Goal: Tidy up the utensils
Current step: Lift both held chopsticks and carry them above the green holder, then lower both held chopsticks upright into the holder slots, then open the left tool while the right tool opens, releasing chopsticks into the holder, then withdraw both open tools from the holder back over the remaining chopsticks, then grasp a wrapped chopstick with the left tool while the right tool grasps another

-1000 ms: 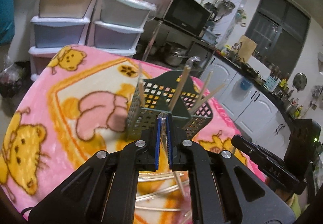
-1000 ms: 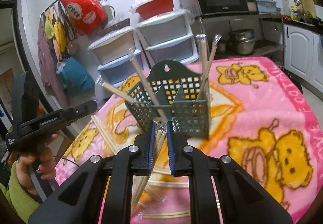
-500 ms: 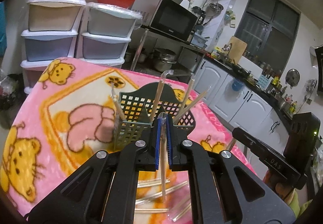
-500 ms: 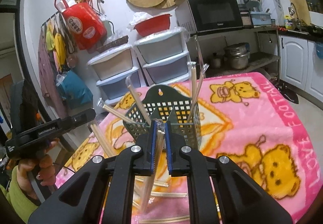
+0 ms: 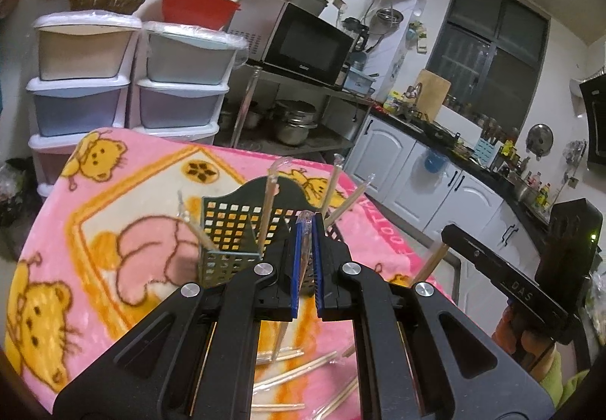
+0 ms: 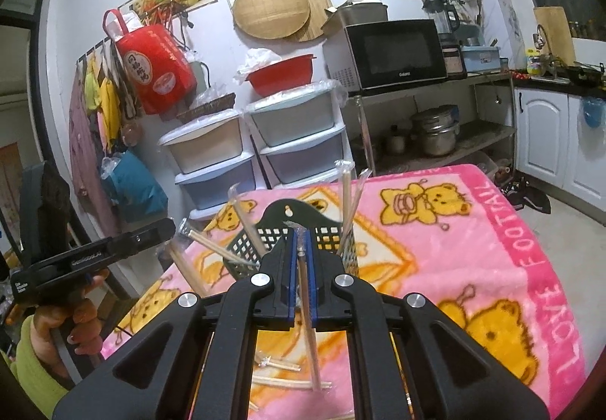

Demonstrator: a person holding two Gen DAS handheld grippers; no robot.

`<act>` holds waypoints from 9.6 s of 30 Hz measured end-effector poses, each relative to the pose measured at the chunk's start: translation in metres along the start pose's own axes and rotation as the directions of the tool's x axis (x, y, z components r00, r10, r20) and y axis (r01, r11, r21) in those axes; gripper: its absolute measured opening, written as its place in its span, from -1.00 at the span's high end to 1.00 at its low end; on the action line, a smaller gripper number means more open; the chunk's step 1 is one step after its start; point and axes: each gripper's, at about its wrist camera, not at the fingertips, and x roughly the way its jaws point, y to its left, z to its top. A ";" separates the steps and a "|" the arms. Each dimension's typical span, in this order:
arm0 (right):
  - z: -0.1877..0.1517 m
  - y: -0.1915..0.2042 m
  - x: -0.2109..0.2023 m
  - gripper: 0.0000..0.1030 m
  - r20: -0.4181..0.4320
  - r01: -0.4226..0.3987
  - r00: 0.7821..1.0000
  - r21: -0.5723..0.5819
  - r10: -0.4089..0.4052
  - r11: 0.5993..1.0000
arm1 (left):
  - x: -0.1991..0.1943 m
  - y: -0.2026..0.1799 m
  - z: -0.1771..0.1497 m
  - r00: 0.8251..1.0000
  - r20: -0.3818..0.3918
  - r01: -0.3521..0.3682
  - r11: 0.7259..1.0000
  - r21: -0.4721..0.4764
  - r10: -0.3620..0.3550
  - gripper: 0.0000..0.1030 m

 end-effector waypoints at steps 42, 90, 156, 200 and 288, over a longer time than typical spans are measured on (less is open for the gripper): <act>0.078 0.030 -0.014 0.91 0.175 -0.014 0.984 -0.100 0.031 0.995 | -0.008 -0.053 0.076 0.986 0.161 0.015 0.993 0.119 -0.034 0.94; 0.111 0.025 0.061 0.91 0.230 0.029 0.973 -0.138 0.004 0.990 | 0.055 -0.039 0.070 0.982 0.181 -0.092 0.975 0.201 0.056 0.94; 0.035 -0.027 0.080 0.37 0.050 0.129 0.990 0.027 -0.130 0.991 | 0.069 -0.001 0.024 0.990 0.046 -0.135 0.987 0.089 0.132 0.05; 0.010 -0.016 0.025 -0.26 0.025 0.132 0.991 0.017 -0.132 0.991 | 0.003 0.027 0.001 0.988 0.072 -0.135 0.990 -0.039 0.138 -0.79; -0.107 -0.075 0.017 -0.26 -0.298 0.292 0.916 0.041 -0.267 0.955 | 0.010 0.146 -0.144 0.912 -0.307 -0.363 0.886 -0.288 0.273 0.10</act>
